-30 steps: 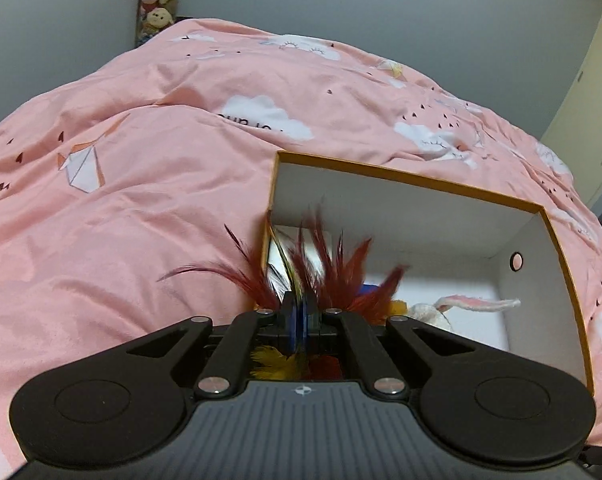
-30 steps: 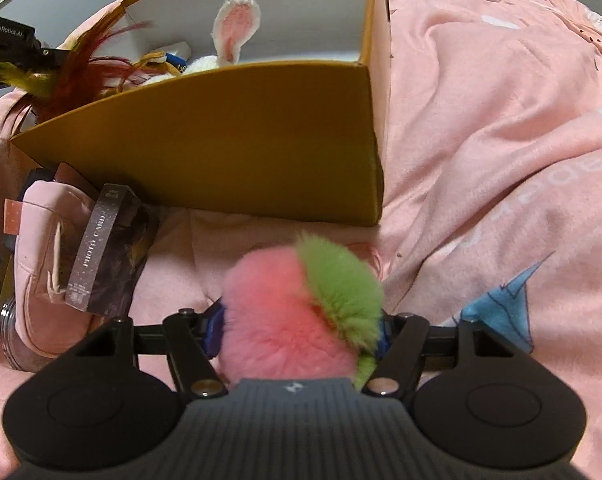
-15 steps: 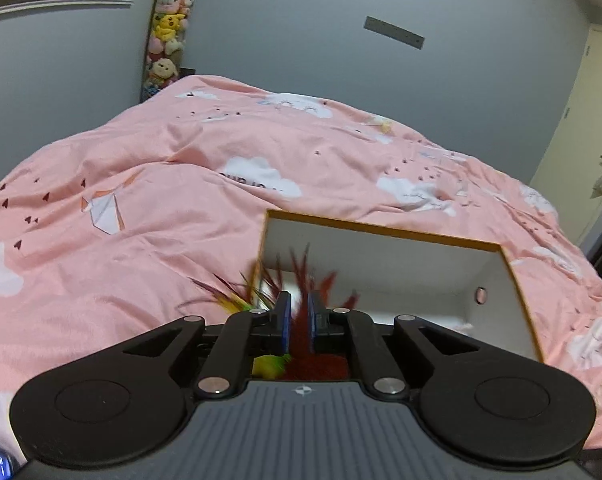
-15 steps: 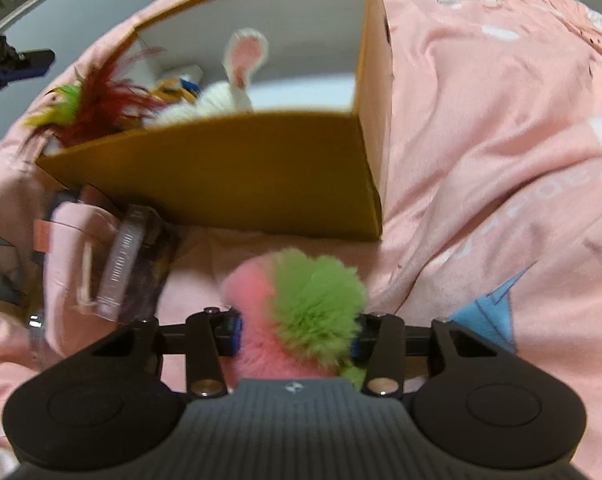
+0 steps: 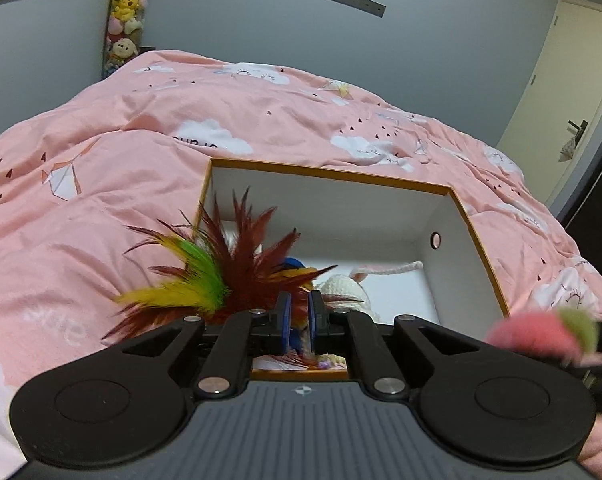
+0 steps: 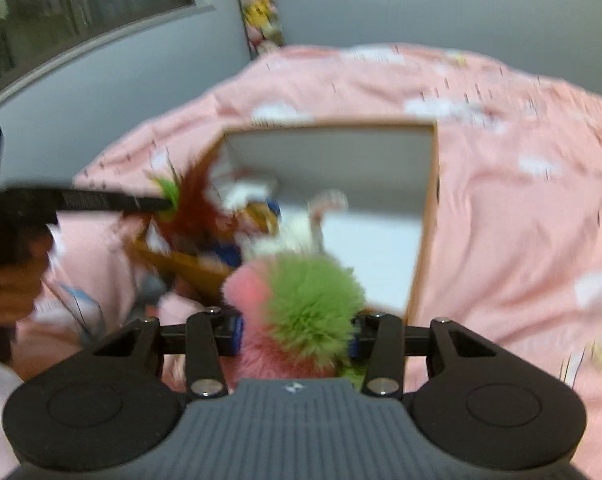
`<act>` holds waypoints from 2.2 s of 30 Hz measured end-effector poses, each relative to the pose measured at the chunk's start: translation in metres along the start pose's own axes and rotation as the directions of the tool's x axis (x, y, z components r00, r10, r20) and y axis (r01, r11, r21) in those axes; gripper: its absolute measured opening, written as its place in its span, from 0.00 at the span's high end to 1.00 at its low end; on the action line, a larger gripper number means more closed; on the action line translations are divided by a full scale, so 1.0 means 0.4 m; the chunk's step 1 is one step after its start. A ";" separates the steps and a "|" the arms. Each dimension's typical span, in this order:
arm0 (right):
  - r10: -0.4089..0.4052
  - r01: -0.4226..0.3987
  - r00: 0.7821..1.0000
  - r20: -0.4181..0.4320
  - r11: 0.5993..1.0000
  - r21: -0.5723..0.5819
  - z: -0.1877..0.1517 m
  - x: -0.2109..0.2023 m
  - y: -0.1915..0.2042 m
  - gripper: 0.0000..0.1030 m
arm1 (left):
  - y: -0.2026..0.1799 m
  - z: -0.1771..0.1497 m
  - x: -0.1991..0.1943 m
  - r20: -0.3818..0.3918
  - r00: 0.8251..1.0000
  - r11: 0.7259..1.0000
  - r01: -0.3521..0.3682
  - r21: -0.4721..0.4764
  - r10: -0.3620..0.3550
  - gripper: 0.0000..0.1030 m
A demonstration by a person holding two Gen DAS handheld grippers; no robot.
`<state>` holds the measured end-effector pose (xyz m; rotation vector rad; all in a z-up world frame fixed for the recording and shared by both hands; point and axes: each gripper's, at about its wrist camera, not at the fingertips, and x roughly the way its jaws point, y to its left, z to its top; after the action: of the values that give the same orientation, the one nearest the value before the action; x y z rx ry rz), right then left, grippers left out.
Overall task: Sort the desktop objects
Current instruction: 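Carry the feather toy over the box with the left gripper while the right lifts the pompom, then release the feather toy in the box with the left gripper while the right lowers the pompom in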
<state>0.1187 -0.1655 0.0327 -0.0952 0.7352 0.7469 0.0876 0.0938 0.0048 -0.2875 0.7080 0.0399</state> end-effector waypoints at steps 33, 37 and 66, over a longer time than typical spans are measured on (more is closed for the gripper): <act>-0.023 0.039 0.996 -0.085 0.980 0.195 0.288 0.565 0.004 0.54 | 0.093 0.016 0.042 -0.035 0.994 0.994 -0.107 -0.030 0.106 0.78; -0.009 0.025 0.997 -0.081 0.979 0.203 0.292 0.572 0.001 0.54 | 0.095 0.015 0.045 -0.038 0.993 0.994 -0.108 -0.031 0.107 0.77; -0.106 0.135 0.971 0.213 0.983 -0.124 0.116 0.152 0.145 0.16 | -0.059 -0.033 -0.105 0.112 0.993 0.995 -0.033 0.095 0.023 0.43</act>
<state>0.1381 -0.0718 0.0386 -0.1842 0.4759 0.6790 0.0504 0.0701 0.0281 -0.1806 0.6017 0.0476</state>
